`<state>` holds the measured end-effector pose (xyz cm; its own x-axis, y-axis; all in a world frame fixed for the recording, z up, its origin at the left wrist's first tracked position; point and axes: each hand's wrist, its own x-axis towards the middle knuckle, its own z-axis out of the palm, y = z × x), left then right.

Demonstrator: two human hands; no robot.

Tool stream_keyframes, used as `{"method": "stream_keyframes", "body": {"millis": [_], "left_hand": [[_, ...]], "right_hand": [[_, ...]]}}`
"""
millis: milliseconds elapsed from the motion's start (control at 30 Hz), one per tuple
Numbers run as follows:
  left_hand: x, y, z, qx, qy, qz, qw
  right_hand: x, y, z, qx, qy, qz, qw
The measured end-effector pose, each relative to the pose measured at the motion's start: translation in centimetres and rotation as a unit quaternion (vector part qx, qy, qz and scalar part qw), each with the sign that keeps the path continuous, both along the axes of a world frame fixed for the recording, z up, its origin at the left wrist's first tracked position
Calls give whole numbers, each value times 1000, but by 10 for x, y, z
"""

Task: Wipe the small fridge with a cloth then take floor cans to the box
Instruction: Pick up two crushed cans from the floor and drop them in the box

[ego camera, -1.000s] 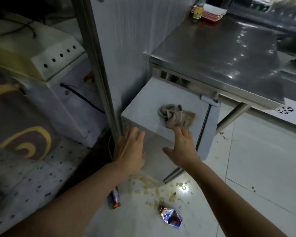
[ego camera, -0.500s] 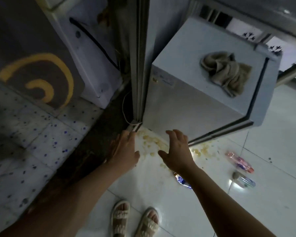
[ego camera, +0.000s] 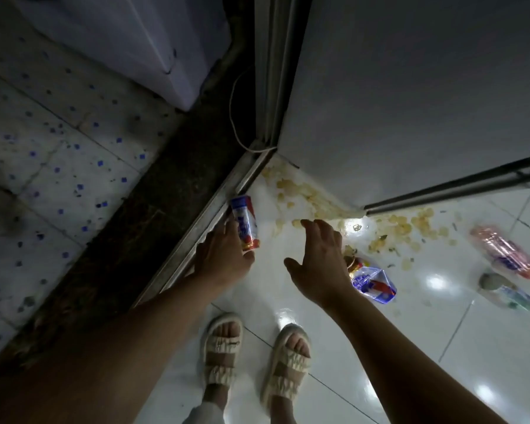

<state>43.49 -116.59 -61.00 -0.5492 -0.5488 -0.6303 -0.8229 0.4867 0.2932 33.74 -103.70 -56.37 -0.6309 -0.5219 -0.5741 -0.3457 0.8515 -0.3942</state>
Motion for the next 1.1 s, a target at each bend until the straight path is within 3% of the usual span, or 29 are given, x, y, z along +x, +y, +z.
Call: {"method": "stream_keyframes", "body": {"millis": [267,467,633,833,1100], "left_hand": [[-6,9,-151,22,-27,52,998],[-16,19,-238,-30,-34,90,995],[-21,23,-288,-17,17,161,987],[-30,30,-296,-1,64,180,982],[-36,66,-223,31,60,29,997]], "right_hand": [[-2,29,-134,14,-1,19,1000],[5,48,-210,-10,4,-5,1000],[11,63,-246,-32,15,-8,999],[13,81,-257,-41,18,-40,998],[20,120,-216,-18,18,-151,988]]}}
